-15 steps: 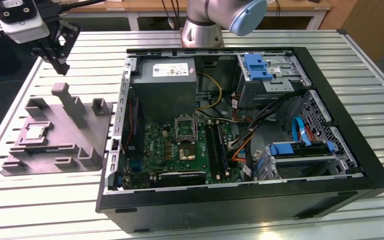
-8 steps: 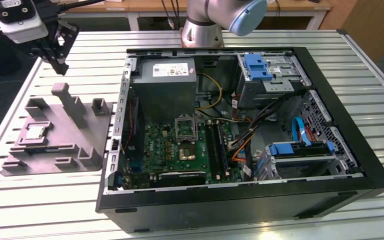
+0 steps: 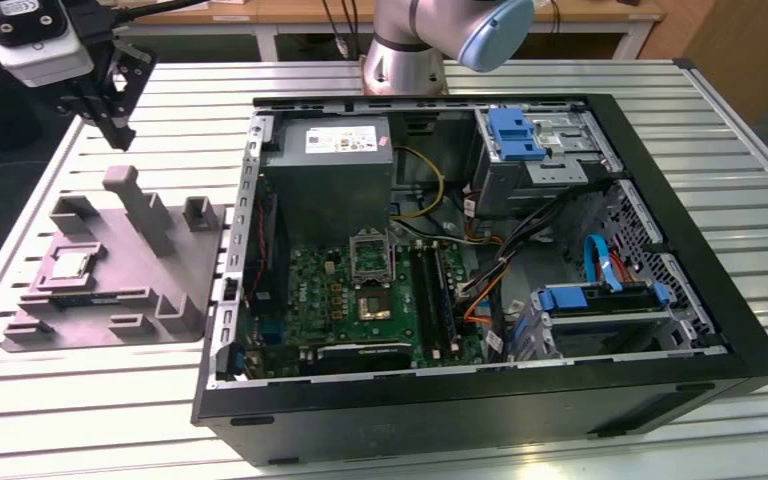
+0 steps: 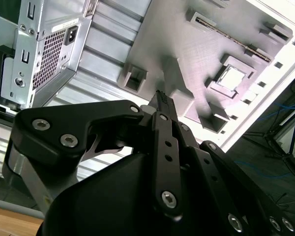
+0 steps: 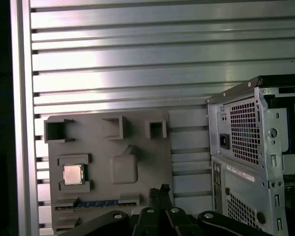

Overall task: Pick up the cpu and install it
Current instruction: 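Reach for the cpu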

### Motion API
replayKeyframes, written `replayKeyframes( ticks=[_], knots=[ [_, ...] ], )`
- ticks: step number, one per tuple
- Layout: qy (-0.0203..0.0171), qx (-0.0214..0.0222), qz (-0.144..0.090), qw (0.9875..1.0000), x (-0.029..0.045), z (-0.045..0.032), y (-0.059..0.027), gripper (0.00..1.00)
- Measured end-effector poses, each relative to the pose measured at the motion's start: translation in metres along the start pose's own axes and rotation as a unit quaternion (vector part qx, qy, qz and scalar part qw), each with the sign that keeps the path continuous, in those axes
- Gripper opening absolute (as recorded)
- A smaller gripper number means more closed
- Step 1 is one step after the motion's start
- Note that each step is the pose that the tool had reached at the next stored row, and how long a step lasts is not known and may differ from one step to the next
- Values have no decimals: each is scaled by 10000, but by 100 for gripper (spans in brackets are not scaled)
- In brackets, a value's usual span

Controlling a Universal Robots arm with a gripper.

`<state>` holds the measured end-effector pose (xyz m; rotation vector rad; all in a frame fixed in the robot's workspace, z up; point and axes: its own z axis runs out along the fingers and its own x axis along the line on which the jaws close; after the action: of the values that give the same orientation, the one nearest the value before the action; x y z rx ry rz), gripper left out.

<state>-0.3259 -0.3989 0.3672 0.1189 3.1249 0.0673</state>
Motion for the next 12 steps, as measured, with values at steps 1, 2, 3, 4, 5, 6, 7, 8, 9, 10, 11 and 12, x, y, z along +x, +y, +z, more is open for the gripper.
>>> replayKeyframes(
  ticks=[1, 2, 3, 4, 5, 6, 7, 8, 9, 10, 11, 12],
  knots=[
    [0, 0, 0, 10000, 2, 0, 0, 11],
    [0, 0, 0, 10000, 4, 1, 0, 11],
    [0, 0, 0, 10000, 9, 1, -1, 11],
    [0, 0, 0, 10000, 9, 2, -1, 11],
    [0, 0, 0, 10000, 26, 4, -2, 11],
    [0, 0, 0, 10000, 54, 8, -5, 11],
    [0, 0, 0, 10000, 55, 7, -4, 11],
    [0, 0, 0, 10000, 57, 8, -5, 11],
    [0, 0, 0, 10000, 59, 8, -5, 11],
    [0, 0, 0, 10000, 61, 8, -5, 11],
    [0, 0, 0, 10000, 63, 8, -5, 11],
    [0, 0, 0, 10000, 78, 11, -6, 11]
  ],
)
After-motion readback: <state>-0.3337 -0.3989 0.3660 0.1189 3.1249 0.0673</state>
